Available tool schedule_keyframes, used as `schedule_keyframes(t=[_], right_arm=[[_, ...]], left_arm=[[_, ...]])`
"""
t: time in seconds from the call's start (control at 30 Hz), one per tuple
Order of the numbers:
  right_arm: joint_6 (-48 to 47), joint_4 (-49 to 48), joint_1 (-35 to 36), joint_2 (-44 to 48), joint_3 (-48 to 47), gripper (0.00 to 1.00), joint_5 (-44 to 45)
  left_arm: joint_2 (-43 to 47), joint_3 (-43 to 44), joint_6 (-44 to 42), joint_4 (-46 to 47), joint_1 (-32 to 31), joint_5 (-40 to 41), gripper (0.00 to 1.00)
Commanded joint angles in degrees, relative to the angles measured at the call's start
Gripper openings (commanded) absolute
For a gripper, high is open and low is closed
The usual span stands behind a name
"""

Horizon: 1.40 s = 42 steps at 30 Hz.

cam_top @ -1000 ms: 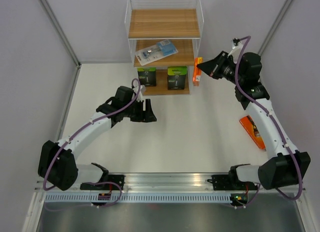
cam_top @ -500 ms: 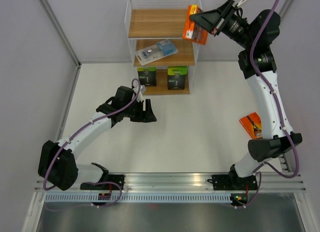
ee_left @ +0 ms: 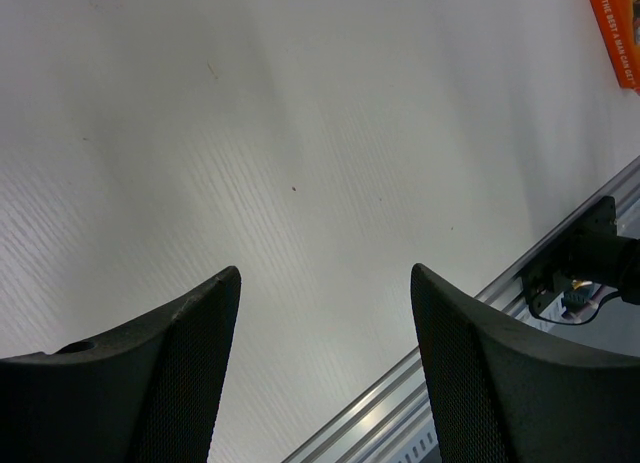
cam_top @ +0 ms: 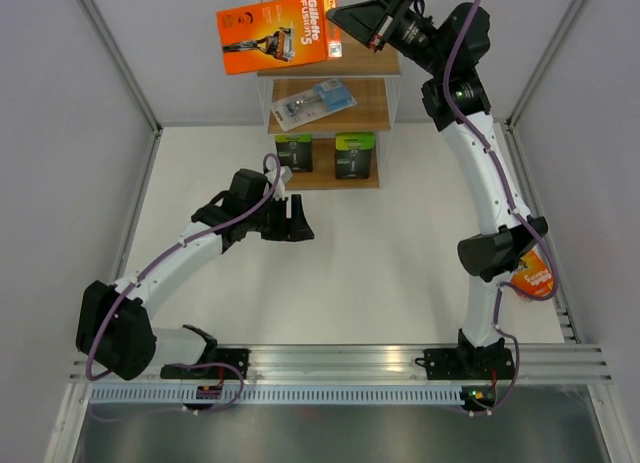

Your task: Place and organize the shaving razors onto the shelf

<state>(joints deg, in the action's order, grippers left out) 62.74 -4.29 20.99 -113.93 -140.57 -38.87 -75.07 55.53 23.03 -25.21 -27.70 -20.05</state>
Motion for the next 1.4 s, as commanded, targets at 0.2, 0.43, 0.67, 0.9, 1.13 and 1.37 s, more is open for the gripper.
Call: schedule_keyframes(t=[0.2,0.43,0.67,0.9,1.13,1.37], right_arm=[[-11.67,4.21,-0.78,2.22,8.12,0.01,17.41],[-13.52,7.27,-0.78,5.38,11.71,0.00,25.32],[-16.42,8.61,-0.69,13.64,18.75,0.01,37.37],[-12.21,2.13,-0.78,19.53,30.51,0.01,40.26],[-3.87,-6.07,0.01,24.72,42.74,0.00,51.69],[2.30,-5.90,4.75,25.68,45.91,0.01,65.56]], left_arm=[[1.41,1.52,-0.70,0.60,0.02,-0.95,0.74],[2.03,0.63,-0.26,0.78,0.02,-0.25,0.74],[1.15,1.16,0.44,1.57,0.02,-0.95,0.74],[0.54,1.16,1.32,2.45,-0.07,-2.09,0.74],[0.80,1.25,1.58,2.89,0.02,-2.01,0.74],[1.33,1.69,1.85,3.41,0.02,-1.83,0.74]])
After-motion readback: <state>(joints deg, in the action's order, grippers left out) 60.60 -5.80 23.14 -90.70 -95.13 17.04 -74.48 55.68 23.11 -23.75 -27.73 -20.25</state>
